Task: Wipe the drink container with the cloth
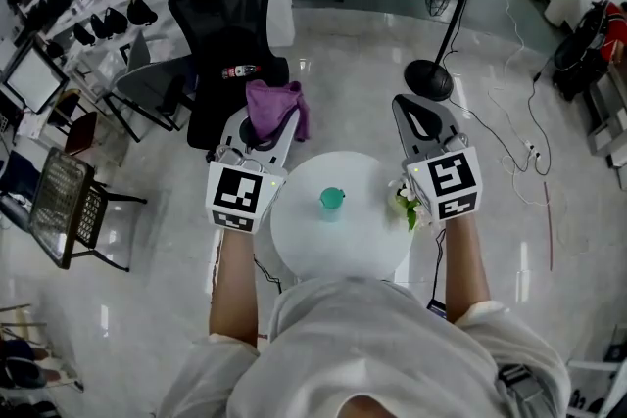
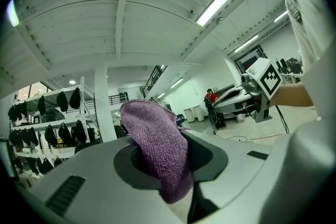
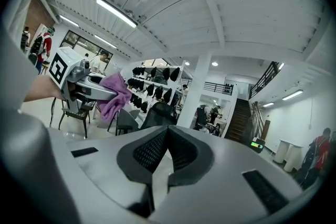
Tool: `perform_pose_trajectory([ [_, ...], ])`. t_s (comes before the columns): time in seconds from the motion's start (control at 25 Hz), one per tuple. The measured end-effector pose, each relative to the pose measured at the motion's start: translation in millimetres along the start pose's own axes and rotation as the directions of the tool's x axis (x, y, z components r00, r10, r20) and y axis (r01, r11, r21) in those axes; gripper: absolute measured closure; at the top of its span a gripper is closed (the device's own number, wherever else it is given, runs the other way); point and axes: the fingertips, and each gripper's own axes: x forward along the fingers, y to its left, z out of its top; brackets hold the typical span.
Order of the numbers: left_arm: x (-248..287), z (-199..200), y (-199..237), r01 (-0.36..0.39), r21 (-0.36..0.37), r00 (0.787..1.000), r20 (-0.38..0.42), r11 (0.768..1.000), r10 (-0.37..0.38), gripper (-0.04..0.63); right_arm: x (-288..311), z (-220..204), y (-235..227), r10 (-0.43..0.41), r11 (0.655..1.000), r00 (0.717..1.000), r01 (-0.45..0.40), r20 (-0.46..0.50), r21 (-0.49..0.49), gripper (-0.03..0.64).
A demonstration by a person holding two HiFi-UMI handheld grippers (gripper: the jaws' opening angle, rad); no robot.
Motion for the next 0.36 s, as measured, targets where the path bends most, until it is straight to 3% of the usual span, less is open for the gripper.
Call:
perform_pose_trajectory([
  [0.36,-1,-3,-6,0.016,-0.002,1.000,-0.003,1.000,-0.016,0.473,-1,-11,4,0.002,1.000,0.999,-0.002,-0.033,0.018,0.604],
])
